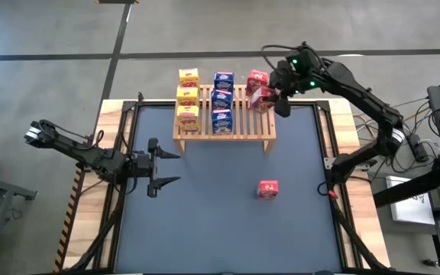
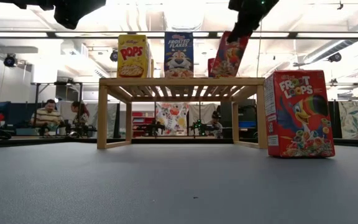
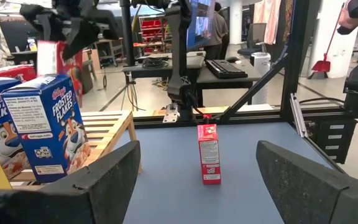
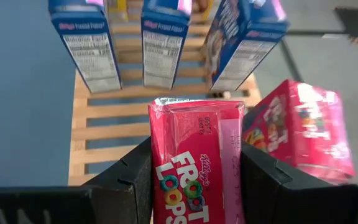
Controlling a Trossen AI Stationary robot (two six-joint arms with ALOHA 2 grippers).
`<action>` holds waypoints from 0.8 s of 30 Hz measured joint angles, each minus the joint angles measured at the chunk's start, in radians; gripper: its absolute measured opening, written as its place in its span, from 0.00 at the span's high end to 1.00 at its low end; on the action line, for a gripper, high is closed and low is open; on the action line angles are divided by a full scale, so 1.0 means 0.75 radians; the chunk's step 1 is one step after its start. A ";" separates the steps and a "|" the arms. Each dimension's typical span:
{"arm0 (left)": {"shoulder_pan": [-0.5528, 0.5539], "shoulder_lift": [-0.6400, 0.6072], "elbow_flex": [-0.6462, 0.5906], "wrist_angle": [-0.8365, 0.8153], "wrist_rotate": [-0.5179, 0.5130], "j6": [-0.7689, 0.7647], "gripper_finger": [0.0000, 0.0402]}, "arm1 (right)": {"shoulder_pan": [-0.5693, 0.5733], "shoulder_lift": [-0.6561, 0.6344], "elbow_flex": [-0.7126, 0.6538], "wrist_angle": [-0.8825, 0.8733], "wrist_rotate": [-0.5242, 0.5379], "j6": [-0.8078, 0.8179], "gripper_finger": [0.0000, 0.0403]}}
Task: Stack cereal on shelf
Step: Put the top red cereal box on the shelf aligned with the other red cereal box
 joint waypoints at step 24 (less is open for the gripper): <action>0.000 0.000 0.000 0.004 0.000 0.000 0.24 | 0.040 0.218 0.154 -0.156 0.094 -0.080 0.53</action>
